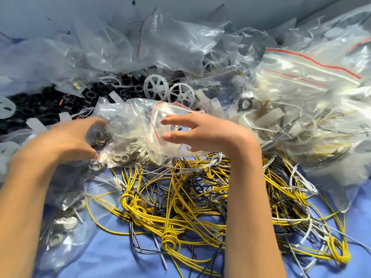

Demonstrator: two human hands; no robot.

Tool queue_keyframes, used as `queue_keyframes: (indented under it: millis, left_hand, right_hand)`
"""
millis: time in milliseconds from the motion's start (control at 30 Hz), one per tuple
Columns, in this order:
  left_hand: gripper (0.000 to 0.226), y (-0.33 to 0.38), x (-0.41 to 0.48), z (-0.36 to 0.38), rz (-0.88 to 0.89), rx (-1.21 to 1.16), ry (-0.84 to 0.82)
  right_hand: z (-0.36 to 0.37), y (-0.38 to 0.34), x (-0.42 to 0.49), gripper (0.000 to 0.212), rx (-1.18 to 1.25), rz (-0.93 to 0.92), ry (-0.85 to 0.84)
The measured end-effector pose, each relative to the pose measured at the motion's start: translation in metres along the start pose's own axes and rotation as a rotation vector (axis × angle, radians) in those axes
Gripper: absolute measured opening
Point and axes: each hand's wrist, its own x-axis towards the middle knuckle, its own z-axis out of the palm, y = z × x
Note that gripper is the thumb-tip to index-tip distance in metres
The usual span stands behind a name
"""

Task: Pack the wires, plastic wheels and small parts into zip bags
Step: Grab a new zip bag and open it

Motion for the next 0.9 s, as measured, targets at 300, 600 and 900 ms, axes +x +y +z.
queue_keyframes:
  millis: [300,600,900]
  left_hand:
    - [0.090,0.000,-0.002,-0.003,0.039,0.040,-0.014]
    - [0.072,0.021,-0.021,-0.017,-0.011,-0.057,-0.068]
    - [0.066,0.056,-0.055,-0.063,0.187,0.011,0.298]
  right_hand:
    - [0.002,-0.002,0.006,0.049,0.006,0.043,0.020]
    - [0.014,-0.014,-0.007,0.050,-0.074,0.064,0.035]
    - [0.013,-0.026,-0.010,0.030,-0.096,-0.035,0.128]
